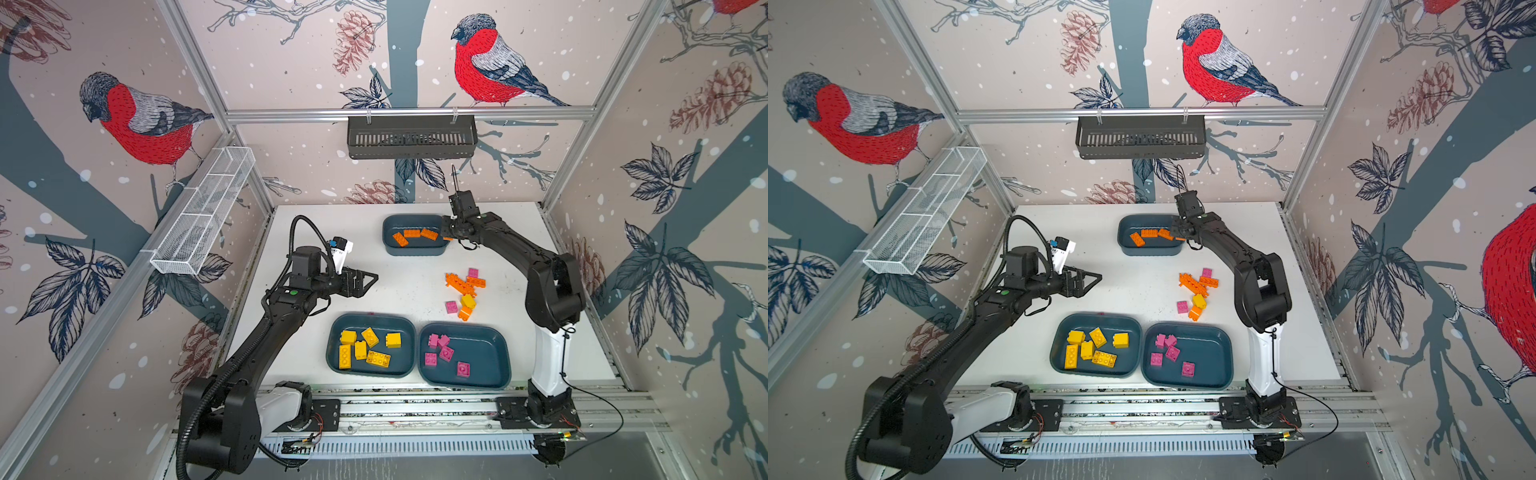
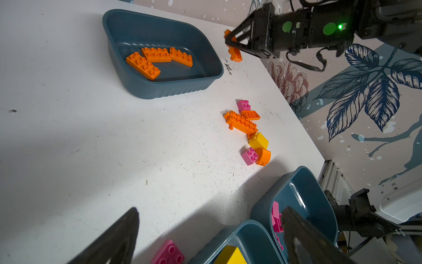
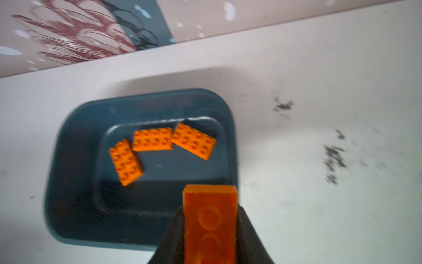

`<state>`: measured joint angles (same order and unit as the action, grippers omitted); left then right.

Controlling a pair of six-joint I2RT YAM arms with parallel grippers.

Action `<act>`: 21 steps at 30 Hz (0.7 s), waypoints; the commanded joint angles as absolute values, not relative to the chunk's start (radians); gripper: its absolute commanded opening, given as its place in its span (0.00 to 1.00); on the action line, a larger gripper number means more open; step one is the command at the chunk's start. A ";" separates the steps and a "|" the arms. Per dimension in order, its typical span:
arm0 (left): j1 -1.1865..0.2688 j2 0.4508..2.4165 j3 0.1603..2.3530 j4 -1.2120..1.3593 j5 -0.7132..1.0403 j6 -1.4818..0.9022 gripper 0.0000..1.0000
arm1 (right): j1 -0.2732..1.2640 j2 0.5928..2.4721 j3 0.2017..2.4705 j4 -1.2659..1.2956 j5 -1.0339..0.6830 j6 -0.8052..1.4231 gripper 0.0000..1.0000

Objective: Sort the legos into containers by color
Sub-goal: 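Carry the orange brick into the far bin and release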

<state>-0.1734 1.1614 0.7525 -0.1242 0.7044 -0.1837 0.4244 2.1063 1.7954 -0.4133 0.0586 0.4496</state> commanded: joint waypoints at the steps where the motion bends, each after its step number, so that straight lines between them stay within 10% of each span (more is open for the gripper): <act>1: -0.171 1.158 0.768 -0.101 0.715 -0.166 0.96 | 0.443 2.194 1.904 -0.450 0.021 0.440 0.24; 6: -0.170 1.157 0.771 -0.092 0.715 -0.168 0.96 | 0.450 2.345 2.054 -0.498 0.022 0.453 0.31; 10: -0.170 1.163 0.785 -0.108 0.717 -0.157 0.96 | 0.450 2.361 2.106 -0.529 0.009 0.420 0.58; 21: -0.167 1.168 0.769 -0.102 0.724 -0.161 0.96 | 0.360 1.945 1.638 -0.579 -0.172 -0.001 0.73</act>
<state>-0.1692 1.1664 0.7734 -0.1204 0.7059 -0.1757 0.3710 2.0182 1.7287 -0.5446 -0.0895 0.1913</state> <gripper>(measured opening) 0.963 0.721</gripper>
